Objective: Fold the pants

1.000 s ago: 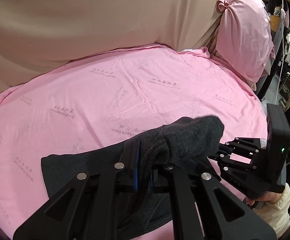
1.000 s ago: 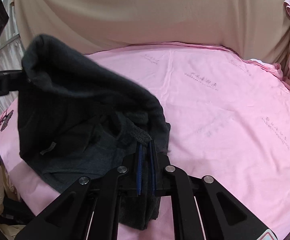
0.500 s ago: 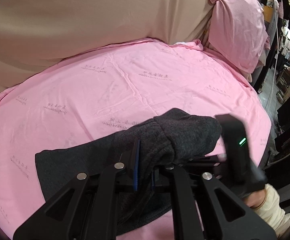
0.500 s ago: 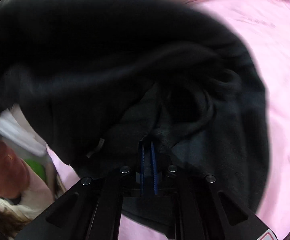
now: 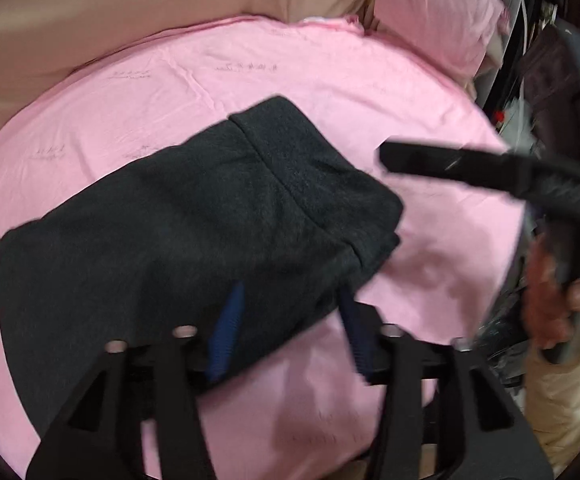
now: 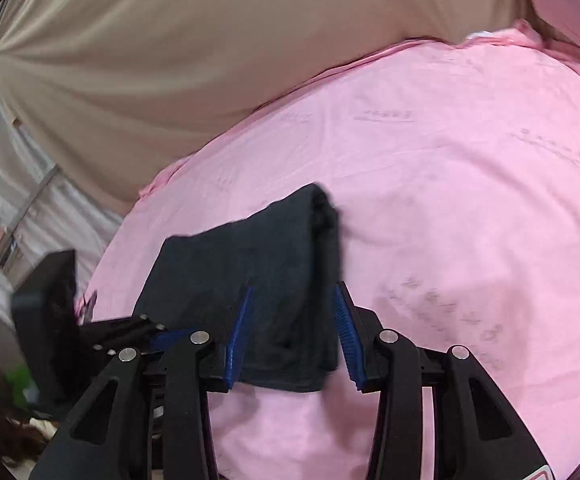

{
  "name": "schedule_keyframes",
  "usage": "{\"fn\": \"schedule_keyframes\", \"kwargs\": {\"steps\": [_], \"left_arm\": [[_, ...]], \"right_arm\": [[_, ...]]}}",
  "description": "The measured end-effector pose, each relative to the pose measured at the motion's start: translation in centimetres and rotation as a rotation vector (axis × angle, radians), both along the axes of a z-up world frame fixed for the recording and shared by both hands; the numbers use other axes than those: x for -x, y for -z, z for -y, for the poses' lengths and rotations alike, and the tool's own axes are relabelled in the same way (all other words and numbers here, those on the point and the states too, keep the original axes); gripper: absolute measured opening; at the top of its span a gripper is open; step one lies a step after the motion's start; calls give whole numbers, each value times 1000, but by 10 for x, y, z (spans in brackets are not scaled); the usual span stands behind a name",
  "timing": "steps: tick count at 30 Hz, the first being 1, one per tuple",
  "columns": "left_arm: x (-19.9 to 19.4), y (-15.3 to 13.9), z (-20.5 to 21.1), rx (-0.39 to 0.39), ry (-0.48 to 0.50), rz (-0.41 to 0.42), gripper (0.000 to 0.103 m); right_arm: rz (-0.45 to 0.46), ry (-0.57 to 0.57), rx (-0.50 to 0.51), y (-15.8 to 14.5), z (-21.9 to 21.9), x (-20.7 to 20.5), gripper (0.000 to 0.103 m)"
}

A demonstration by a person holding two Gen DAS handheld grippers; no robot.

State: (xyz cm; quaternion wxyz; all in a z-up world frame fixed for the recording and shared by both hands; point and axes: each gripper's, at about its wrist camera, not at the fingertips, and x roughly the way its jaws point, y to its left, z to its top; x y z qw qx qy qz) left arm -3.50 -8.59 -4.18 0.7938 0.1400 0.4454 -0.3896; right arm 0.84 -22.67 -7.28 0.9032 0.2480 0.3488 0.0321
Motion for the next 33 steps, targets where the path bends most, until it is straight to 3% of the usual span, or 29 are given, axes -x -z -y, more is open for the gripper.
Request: {"fn": "schedule_keyframes", "kwargs": {"steps": [1,4,5,6,7,8,9,10,13,14,17,19,20,21,22,23,24,27,29,30,32,33], "left_arm": [[2,-10,-14,38,-17,6,75],[3,-33,-52,61,-101,88,79],[-1,-35,-65,42,-150,116,80],[-6,-34,-74,28,-186,131,80],[-13,-31,-84,6,-231,139,80],[-23,-25,-96,-21,-287,132,79],[-33,-17,-110,-43,-344,110,79],[-42,-12,-121,-53,-386,86,79],[-57,-4,-156,-40,-486,28,80],[-61,-3,-164,-27,-507,12,80],[-70,10,-183,34,-562,-92,88],[-76,24,-186,40,-579,-146,87],[-77,31,-186,45,-581,-171,81],[-80,39,-186,62,-572,-202,70],[-79,36,-185,52,-573,-160,40],[-81,35,-186,45,-557,-174,31],[-83,29,-190,65,-555,-188,20],[-82,21,-198,26,-566,-153,19],[-85,34,-201,-5,-562,-163,26],[-86,38,-204,-3,-559,-171,27],[-83,36,-203,-8,-578,-147,34],[-80,32,-202,-14,-581,-135,46]], "right_arm": [[12,-31,15,-1,-7,-3,41],[2,-121,71,6,-31,-13,35],[-38,-120,122,16,-34,-19,29],[-108,-83,195,35,-26,-30,13],[-118,-63,185,43,-18,-30,2],[-92,-55,96,44,-1,-22,1],[-107,-19,34,42,9,-16,1],[-109,6,37,35,11,-11,4],[-104,84,106,13,9,8,34],[-101,89,103,7,8,11,50],[-105,57,62,8,0,12,61],[-131,41,89,20,-9,16,62],[-154,30,120,25,-13,9,60],[-181,16,151,33,-19,2,40],[-198,16,172,31,-23,-7,32],[-190,20,196,26,-26,-4,29],[-165,21,214,16,-26,2,16],[-125,35,194,3,-15,19,14],[-238,91,271,26,-3,14,15],[-313,120,262,43,5,14,18],[-275,159,163,46,16,26,22],[-255,149,105,43,17,31,32]]}}
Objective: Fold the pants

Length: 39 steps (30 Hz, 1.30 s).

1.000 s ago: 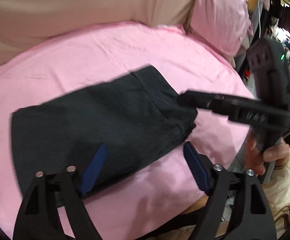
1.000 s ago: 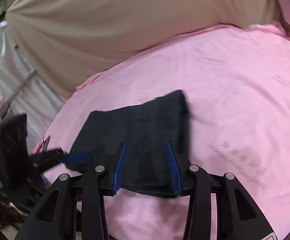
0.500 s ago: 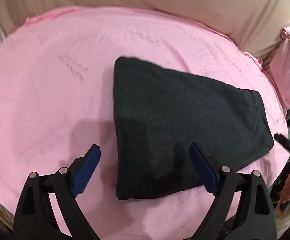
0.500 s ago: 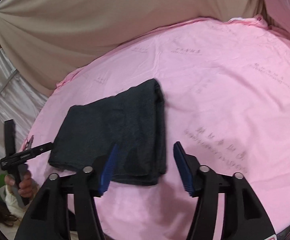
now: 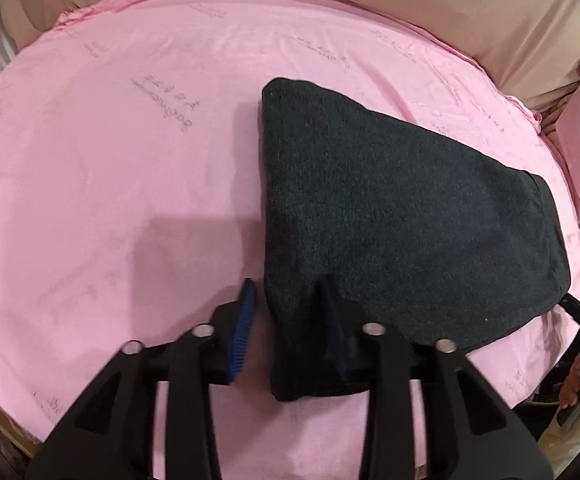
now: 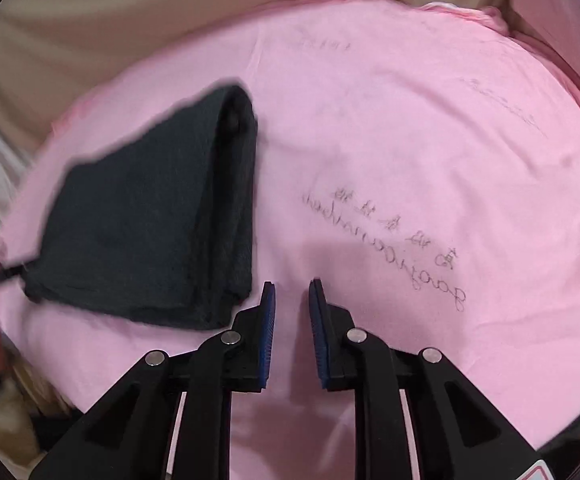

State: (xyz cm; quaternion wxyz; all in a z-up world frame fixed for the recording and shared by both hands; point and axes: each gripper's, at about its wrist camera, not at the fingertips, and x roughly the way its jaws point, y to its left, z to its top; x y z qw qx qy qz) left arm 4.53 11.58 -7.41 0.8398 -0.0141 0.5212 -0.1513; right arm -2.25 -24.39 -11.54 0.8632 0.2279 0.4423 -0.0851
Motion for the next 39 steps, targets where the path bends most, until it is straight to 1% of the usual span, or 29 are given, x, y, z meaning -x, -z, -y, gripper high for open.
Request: {"fn": "schedule_keyframes", "kwargs": {"steps": [1,2,3,5,6,7,8,9,11,13,15,18,21,22,24,26,28,29,30,32,34,36,37,38,39], "left_arm": [[2,-2,2,-1,3,4,65],[5,-5,4,2,8,11,73],[6,-6,7,1,12,17,79],[11,-10,10,-21,23,29,79],[11,-11,15,-31,25,35,80],[11,-13,17,-35,24,38,83],[12,-14,18,-32,24,37,85],[10,-13,22,-29,24,36,87],[11,-14,25,-38,23,38,87],[12,-13,29,-60,25,46,87],[12,-12,32,-75,27,49,87],[11,-11,35,-98,26,56,87],[11,-7,37,-125,24,62,88],[11,-7,38,-132,24,63,88],[9,-6,39,-140,24,65,89],[9,-6,38,-138,23,61,89],[8,-6,37,-131,22,53,89],[8,-6,36,-123,22,47,89],[8,-6,33,-95,23,36,89],[7,-6,24,-6,29,-1,93],[4,1,13,105,31,-61,95],[0,11,2,190,22,-119,95],[1,11,-2,218,23,-108,95],[1,11,-3,237,33,-112,95],[0,11,-4,271,53,-119,95]], "right_arm": [[31,2,-26,-5,0,3,37],[51,13,-27,-10,0,5,42],[53,21,-17,-14,-1,5,44],[64,38,-24,-21,0,4,44],[85,46,-45,-25,1,3,47],[105,47,-61,-29,1,0,50],[122,49,-66,-33,0,-2,60],[142,60,-58,-37,-1,-4,65],[160,61,-24,-46,-8,-11,65],[167,27,-1,-52,-16,-18,65],[157,2,29,-49,-22,-25,65],[107,-20,91,-35,-26,-26,67],[4,34,159,-14,-14,-24,67],[-2,47,150,-13,-9,-22,67],[13,73,93,-17,0,-14,67],[60,81,58,-27,2,-6,67],[110,67,32,-39,-1,-1,70],[131,46,11,-43,-3,-1,76],[152,16,-19,-46,-6,-1,80],[159,-40,-63,-44,-12,-5,84],[105,-57,-55,-31,-15,-12,84],[37,-54,-66,-12,-14,-17,84],[15,-58,-93,-3,-12,-18,84],[17,-61,-133,4,-9,-18,85],[50,-64,-148,4,-8,-16,86]]}}
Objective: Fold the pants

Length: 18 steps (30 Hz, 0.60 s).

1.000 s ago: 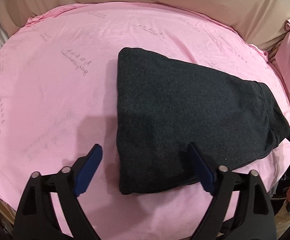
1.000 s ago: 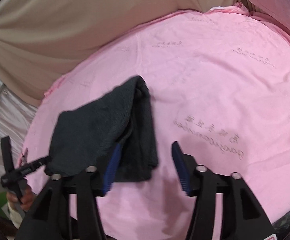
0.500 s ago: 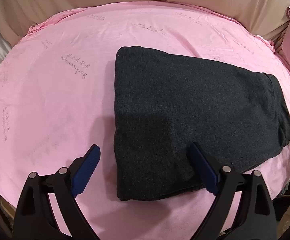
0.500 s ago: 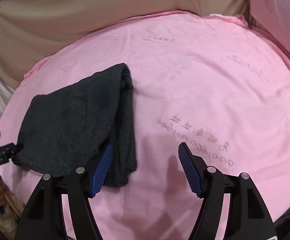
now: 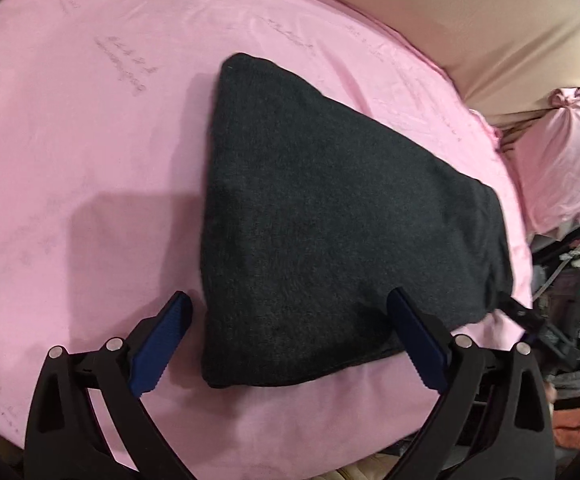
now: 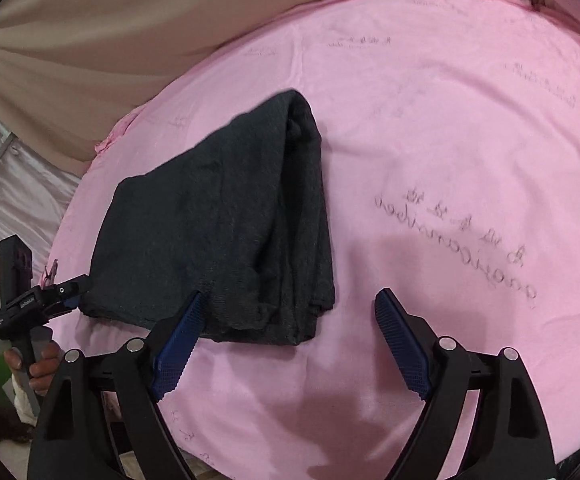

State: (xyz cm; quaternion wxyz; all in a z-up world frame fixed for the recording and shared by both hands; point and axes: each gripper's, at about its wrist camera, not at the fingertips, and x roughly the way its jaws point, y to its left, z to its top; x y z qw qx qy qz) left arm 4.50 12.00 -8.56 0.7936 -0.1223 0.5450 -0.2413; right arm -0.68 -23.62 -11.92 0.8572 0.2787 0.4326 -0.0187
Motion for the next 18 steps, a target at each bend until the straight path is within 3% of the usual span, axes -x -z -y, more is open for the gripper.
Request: {"fn": "schedule_keyframes", "kwargs": {"steps": [4,8,9,10,11,12,13,15,18], "left_arm": [[-7,2,4,78,31,8,96],[-18,4,14,142,68,3,93],[-21,4,17,125,70,12,82],[-23,3,20,85,60,23,59],[-24,3,21,48,53,27,45],[-28,3,21,-1,35,22,28],[-30,2,21,9,37,6,20],[-32,-6,16,28,38,-14,17],[-12,-31,13,1,68,27,17]], "right_arm": [[45,-55,-171,7,6,-12,86],[81,-87,-192,10,2,-28,84],[84,-90,-194,11,1,-33,73],[76,-86,-191,14,1,-37,64],[66,-84,-196,17,1,-41,43],[66,-84,-221,19,2,-43,37],[68,-81,-223,16,1,-44,35],[86,-83,-213,1,-3,-38,31],[100,-94,-238,-21,-12,-19,29]]}}
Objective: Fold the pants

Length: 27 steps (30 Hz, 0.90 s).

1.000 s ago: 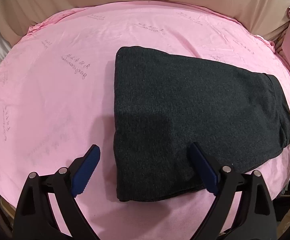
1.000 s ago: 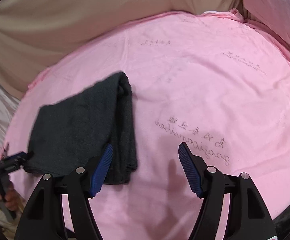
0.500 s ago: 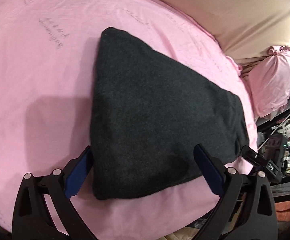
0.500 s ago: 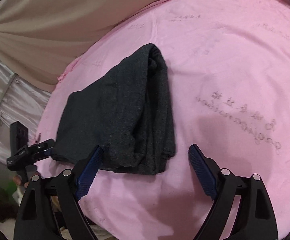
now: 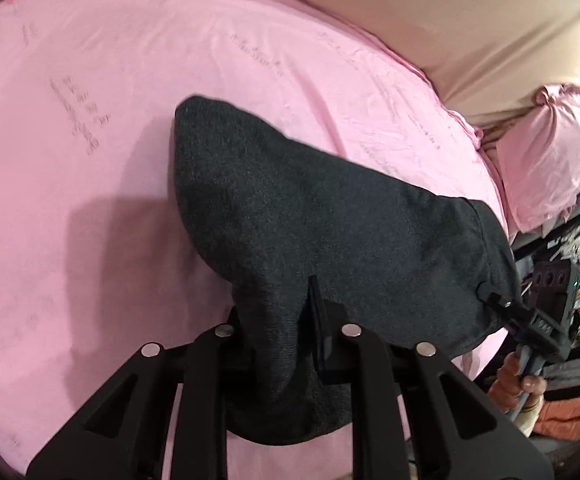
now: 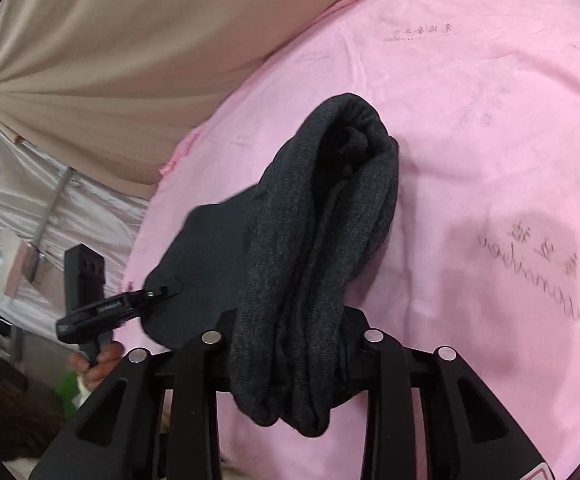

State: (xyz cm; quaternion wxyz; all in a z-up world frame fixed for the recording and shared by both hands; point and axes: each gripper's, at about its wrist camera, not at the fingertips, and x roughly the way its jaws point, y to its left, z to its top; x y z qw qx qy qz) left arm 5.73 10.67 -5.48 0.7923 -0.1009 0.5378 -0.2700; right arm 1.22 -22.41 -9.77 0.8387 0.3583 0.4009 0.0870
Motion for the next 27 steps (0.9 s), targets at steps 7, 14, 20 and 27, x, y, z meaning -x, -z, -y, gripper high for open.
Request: {"fn": "schedule_keyframes", "kwargs": {"steps": [7,14,20,27], "left_arm": [[47,25,8,-158,38,-60,31],[65,19,28,-302,-27,74,43],[68,20,36,-313,-64,105,47],[72,20,34,-324,-71,120,47]], "right_arm": [[-124,28,67,30,-16,46,40],[-84,12,114,25,-39,40,61],[-63,21,160,24,-40,39,63],[-55,55,167,28,-34,44,52]]}}
